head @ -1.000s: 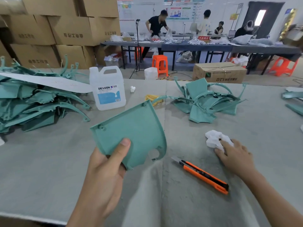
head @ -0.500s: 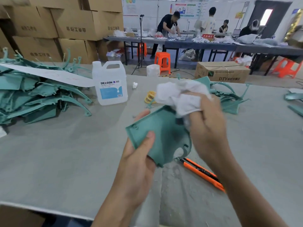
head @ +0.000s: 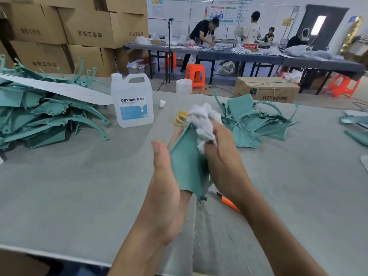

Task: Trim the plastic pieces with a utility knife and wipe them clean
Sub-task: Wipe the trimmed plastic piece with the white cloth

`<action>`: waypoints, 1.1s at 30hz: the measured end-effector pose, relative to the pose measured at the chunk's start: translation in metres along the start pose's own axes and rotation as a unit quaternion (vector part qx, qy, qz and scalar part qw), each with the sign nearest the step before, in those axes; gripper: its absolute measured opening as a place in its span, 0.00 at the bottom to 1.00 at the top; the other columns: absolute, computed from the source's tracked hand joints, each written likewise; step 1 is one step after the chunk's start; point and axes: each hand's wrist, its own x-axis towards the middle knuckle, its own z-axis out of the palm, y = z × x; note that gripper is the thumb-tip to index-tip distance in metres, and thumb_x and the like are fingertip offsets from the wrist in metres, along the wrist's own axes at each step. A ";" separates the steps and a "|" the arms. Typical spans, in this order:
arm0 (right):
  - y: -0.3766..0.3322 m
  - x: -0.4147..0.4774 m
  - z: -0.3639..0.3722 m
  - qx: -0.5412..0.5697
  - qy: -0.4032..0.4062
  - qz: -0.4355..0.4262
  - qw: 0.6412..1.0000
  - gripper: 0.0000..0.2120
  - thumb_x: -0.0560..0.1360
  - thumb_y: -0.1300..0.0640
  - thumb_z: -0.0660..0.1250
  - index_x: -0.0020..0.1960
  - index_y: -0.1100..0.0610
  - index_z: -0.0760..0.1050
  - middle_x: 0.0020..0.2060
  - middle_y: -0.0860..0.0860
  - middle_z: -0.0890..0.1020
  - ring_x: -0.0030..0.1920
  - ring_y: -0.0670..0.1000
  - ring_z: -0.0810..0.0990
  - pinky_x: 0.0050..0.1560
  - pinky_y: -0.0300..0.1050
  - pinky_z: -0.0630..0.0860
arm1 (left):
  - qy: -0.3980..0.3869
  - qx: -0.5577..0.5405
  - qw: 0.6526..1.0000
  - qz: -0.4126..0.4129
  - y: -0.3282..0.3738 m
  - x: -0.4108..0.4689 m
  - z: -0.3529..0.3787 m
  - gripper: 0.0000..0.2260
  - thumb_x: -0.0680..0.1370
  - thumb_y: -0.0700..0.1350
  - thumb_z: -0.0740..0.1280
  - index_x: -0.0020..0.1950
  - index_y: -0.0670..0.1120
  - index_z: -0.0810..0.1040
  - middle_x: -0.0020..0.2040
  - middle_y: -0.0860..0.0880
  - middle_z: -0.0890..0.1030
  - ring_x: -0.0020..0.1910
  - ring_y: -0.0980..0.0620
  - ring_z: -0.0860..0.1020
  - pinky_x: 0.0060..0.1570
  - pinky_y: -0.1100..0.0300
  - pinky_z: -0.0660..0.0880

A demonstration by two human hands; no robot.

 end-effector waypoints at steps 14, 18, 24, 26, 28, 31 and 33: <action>0.021 -0.008 0.001 0.032 0.061 0.199 0.978 0.22 0.85 0.55 0.56 0.71 0.32 0.69 0.49 0.37 0.81 0.45 0.42 0.76 0.46 0.39 0.75 | -0.024 0.061 0.997 0.049 0.005 -0.007 0.009 0.42 0.67 0.75 0.67 0.76 0.57 0.67 0.73 0.54 0.74 0.73 0.53 0.71 0.70 0.57 0.70; -0.010 -0.066 0.027 0.029 0.023 0.005 0.999 0.24 0.82 0.49 0.56 0.75 0.32 0.63 0.55 0.31 0.78 0.51 0.33 0.76 0.52 0.31 0.74 | 0.020 0.147 0.986 0.077 0.004 -0.001 0.008 0.51 0.63 0.79 0.65 0.79 0.52 0.65 0.73 0.47 0.74 0.72 0.48 0.73 0.73 0.48 0.68; 0.004 -0.039 0.015 0.174 0.040 0.230 0.957 0.15 0.82 0.67 0.56 0.50 0.54 0.79 0.38 0.46 0.79 0.37 0.47 0.75 0.40 0.45 0.72 | -0.045 0.159 0.978 0.125 0.001 -0.008 -0.003 0.43 0.68 0.77 0.63 0.77 0.56 0.65 0.75 0.55 0.72 0.75 0.53 0.68 0.75 0.51 0.65; 0.005 -0.030 0.002 0.347 0.009 0.310 0.885 0.14 0.85 0.58 0.56 0.54 0.56 0.81 0.47 0.51 0.85 0.49 0.53 0.83 0.50 0.51 0.78 | -0.058 0.242 0.954 0.169 -0.004 -0.016 -0.005 0.37 0.73 0.72 0.62 0.76 0.53 0.65 0.73 0.61 0.72 0.74 0.59 0.68 0.71 0.63 0.66; -0.001 -0.028 -0.015 0.496 -0.052 0.317 0.807 0.25 0.83 0.39 0.57 0.68 0.55 0.78 0.62 0.56 0.82 0.64 0.57 0.80 0.61 0.54 0.79 | -0.064 0.388 0.895 0.209 -0.008 -0.020 -0.010 0.32 0.76 0.70 0.61 0.75 0.55 0.66 0.72 0.62 0.72 0.72 0.62 0.70 0.67 0.68 0.68; -0.003 -0.031 -0.030 0.528 -0.075 0.343 0.773 0.30 0.79 0.34 0.62 0.67 0.57 0.79 0.63 0.60 0.82 0.63 0.59 0.82 0.57 0.55 0.81 | -0.102 0.614 0.733 0.276 -0.020 -0.024 -0.019 0.32 0.75 0.67 0.63 0.75 0.52 0.67 0.75 0.52 0.69 0.75 0.52 0.68 0.73 0.53 0.65; 0.008 -0.038 -0.030 0.421 -0.015 0.376 0.825 0.11 0.80 0.48 0.66 0.49 0.52 0.85 0.45 0.56 0.87 0.41 0.55 0.87 0.33 0.49 0.81 | -0.131 0.679 0.665 0.282 -0.026 -0.027 -0.024 0.32 0.73 0.66 0.64 0.73 0.53 0.68 0.74 0.51 0.70 0.75 0.45 0.68 0.72 0.42 0.67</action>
